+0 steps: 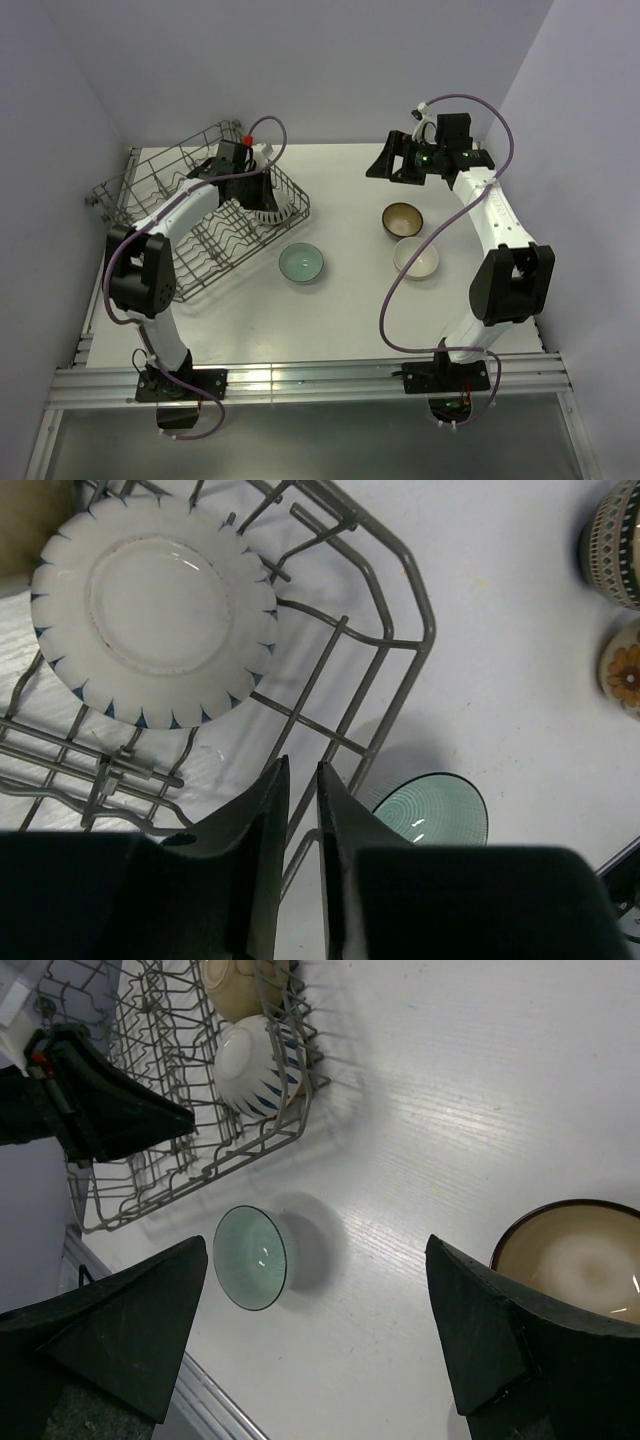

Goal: Load the bowls into the dish rack

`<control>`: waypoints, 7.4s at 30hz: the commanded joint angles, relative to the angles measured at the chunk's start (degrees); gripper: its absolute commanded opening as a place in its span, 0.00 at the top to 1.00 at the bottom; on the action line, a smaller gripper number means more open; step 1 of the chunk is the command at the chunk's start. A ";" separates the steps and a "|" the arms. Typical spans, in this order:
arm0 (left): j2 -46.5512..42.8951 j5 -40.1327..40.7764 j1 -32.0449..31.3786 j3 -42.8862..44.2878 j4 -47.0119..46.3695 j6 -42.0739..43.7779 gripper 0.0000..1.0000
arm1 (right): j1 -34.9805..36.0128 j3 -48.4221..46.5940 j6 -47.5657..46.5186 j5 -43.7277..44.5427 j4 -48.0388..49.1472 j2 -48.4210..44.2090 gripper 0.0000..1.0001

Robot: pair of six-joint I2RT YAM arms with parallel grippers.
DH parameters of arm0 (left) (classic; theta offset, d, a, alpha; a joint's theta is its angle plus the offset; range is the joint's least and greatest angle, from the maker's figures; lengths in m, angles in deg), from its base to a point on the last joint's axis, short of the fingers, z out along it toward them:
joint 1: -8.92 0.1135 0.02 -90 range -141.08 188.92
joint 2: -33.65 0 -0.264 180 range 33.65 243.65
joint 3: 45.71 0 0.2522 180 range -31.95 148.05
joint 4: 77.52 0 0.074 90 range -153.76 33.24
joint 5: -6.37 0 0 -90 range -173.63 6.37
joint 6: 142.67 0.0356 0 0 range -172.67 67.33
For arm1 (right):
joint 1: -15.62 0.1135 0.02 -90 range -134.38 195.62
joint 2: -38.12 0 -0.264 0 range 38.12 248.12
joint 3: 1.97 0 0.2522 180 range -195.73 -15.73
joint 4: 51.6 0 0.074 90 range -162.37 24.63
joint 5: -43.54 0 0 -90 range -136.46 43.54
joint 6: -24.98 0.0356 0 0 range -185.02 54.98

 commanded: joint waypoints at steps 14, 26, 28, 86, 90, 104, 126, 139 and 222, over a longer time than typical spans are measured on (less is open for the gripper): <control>8.60 11.00 -0.48 3.97 -1.95 1.08 0.80 | -0.92 -0.69 -1.13 0.95 -0.75 2.25 0.04; 6.49 17.68 -0.57 2.21 -4.67 4.15 0.65 | -1.01 0.71 -1.65 0.69 -0.75 1.37 0.04; 5.71 16.37 -0.57 2.04 -4.76 4.50 0.62 | -1.01 0.71 -2.00 0.60 -1.28 1.28 0.04; -27.08 -23.01 34.58 -6.14 -4.68 6.18 0.02 | -6.28 -14.13 -17.74 22.67 -14.55 25.28 1.00; -26.64 -26.87 34.58 -4.73 -5.98 3.63 0.01 | -6.28 -16.51 -16.95 16.26 -13.94 20.89 1.00; -30.76 -42.25 34.06 -7.71 -21.61 -14.28 0.03 | 3.45 -19.07 -4.74 6.49 -2.87 4.89 1.00; -36.66 -32.51 11.21 -23.88 -21.10 -14.99 0.01 | 28.70 -9.84 -2.18 10.01 4.69 1.63 1.00; -34.11 -34.26 7.60 -31.36 -33.49 -29.77 0.01 | 30.28 -9.04 -1.30 8.69 6.10 1.63 1.00; 1.74 15.66 34.49 22.34 18.00 34.73 1.00 | 24.57 -6.58 -3.50 7.89 -1.72 1.98 0.00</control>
